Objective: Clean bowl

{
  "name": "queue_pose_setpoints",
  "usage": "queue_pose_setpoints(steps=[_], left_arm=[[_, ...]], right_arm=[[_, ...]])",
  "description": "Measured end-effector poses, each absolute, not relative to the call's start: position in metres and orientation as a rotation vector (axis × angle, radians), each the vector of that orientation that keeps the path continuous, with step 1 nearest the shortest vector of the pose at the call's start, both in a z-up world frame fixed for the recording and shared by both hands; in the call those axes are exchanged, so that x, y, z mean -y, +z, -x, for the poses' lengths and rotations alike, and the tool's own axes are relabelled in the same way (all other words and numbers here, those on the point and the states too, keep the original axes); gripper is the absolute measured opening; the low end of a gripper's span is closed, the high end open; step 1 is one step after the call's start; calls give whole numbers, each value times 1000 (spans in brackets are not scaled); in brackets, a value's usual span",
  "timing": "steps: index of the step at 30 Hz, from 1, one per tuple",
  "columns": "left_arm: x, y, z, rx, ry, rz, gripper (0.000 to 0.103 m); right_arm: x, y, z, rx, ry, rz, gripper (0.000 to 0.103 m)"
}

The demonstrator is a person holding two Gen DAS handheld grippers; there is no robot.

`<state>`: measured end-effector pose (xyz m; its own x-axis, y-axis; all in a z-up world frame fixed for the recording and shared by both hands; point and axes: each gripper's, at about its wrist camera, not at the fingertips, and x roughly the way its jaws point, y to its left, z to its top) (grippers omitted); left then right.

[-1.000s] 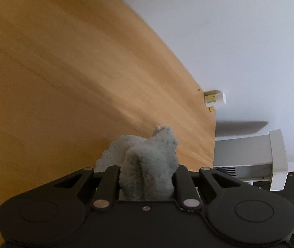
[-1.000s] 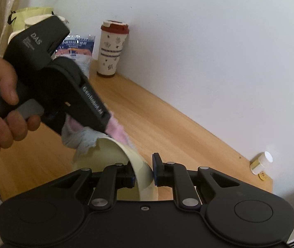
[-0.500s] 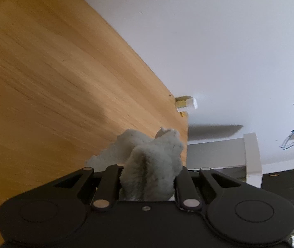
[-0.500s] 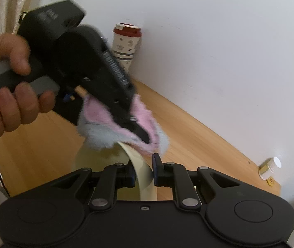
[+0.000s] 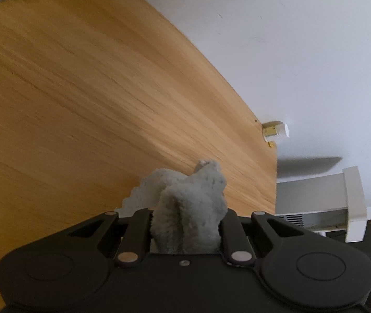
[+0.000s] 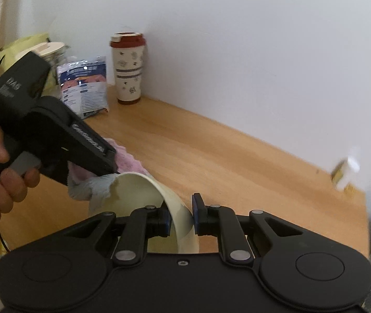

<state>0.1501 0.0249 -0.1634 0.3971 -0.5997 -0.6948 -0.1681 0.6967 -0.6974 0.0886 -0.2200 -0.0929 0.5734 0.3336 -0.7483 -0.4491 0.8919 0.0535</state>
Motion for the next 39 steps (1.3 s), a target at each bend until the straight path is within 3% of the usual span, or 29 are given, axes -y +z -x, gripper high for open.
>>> queue_pose_setpoints(steps=[21,30,39], left_arm=[[-51,-158,-148,-1141,-249,775,14],[-45,-153,-142,-1105,-241,783,14],[-39,-151,-132,-1083,-188,800,14]], right_arm=[[288,-157,-125,-1110,267,-417,14],[295,-161,-125,-1142,377,-293,13],[260,-148,-176,-1171,751,127,26]])
